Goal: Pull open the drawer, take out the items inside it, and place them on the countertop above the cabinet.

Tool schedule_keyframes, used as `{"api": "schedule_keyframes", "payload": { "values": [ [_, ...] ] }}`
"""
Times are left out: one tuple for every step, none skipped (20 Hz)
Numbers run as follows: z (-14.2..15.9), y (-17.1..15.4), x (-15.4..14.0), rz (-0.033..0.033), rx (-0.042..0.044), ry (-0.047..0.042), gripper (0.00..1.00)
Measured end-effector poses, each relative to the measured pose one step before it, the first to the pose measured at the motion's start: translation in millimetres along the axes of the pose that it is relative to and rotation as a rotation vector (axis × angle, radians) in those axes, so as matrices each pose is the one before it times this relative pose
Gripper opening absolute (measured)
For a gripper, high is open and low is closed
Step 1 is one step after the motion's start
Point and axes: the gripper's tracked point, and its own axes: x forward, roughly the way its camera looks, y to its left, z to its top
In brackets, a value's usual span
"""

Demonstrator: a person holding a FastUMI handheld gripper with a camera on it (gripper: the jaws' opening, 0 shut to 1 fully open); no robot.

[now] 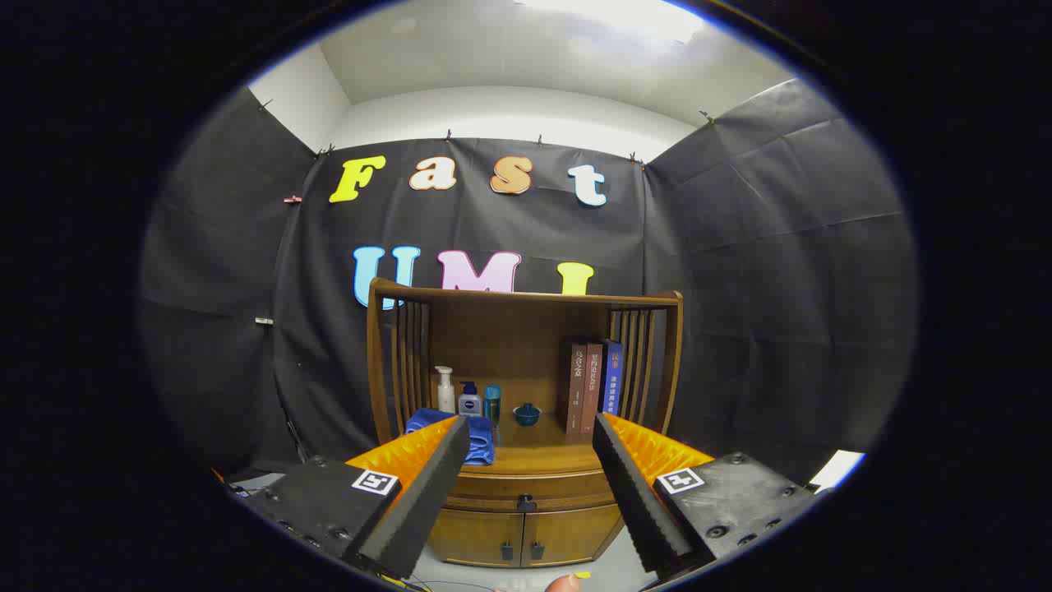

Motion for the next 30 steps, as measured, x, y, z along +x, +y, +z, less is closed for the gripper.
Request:
{"api": "schedule_keyframes", "payload": {
  "values": [
    [-0.27,0.59,-0.25,0.00259,-0.00077,0.00025,0.99],
    [0.28,1.40,-0.50,0.00310,-0.00088,0.00020,0.99],
    [-0.64,-0.28,-0.02,0.00111,-0.00017,0.00010,0.99],
    [0.32,0.48,-0.11,0.00129,0.00033,-0.00068,0.99],
    [-0.02,0.51,-0.71,0.00099,0.00007,0.00060,0.99],
    [-0.64,0.59,-0.13,0.00161,0.00034,-0.00044,0.99],
    [-0.37,0.30,-0.22,0.00040,0.00073,0.00098,0.99],
    [-0.17,-0.22,-0.12,0.00143,0.00081,0.00040,0.99],
    [-0.41,0.80,0.16,0.00058,0.00042,0.00096,0.99],
    [-0.83,-0.60,-0.05,-0.00122,0.00095,0.00078,0.99],
    [0.14,-0.89,0.22,-0.00060,0.00193,-0.00085,0.99],
    [-0.55,0.32,-0.17,-0.00016,0.00046,0.00103,0.99],
    [-0.24,-0.09,0.12,0.00066,-0.00102,0.00044,0.99],
    [-1.27,-0.69,-0.14,-0.00098,-0.00233,0.00099,0.99],
    [-0.60,-0.80,0.85,-0.00178,-0.00237,0.00049,0.99],
    [-0.56,-1.03,0.83,-0.00191,-0.00003,-0.00084,0.99],
    [-0.96,-1.80,1.59,-0.00410,0.00374,-0.00430,0.99],
    [-1.75,-0.12,1.46,0.00067,0.00920,-0.00291,0.99],
    [-2.98,1.74,3.03,0.00975,0.01471,-0.00094,0.99],
    [-4.97,0.86,2.78,0.00760,0.01208,0.00381,0.99],
    [-5.36,-3.09,4.32,-0.00007,0.00522,0.00250,0.99],
    [-6.60,-4.52,4.76,-0.00322,-0.00157,0.00084,0.98],
    [-7.03,-4.84,5.29,-0.00430,-0.00253,-0.00374,0.98],
    [-8.68,-4.45,5.93,-0.00673,0.00029,-0.00311,0.99],
    [-10.26,-5.37,6.74,-0.00586,0.00277,-0.00209,0.99],
    [-13.50,-5.18,7.66,-0.00386,0.00234,0.00778,0.99],
    [-16.32,-5.65,9.03,-0.00472,0.00292,0.01068,0.98],
    [-16.52,-5.28,8.99,-0.00138,0.00619,0.01338,0.99],
    [-12.59,-2.26,7.79,0.00413,0.00602,0.00891,0.98],
    [-14.91,-1.01,8.65,0.00797,0.00599,0.00492,0.99]
  ]
}}
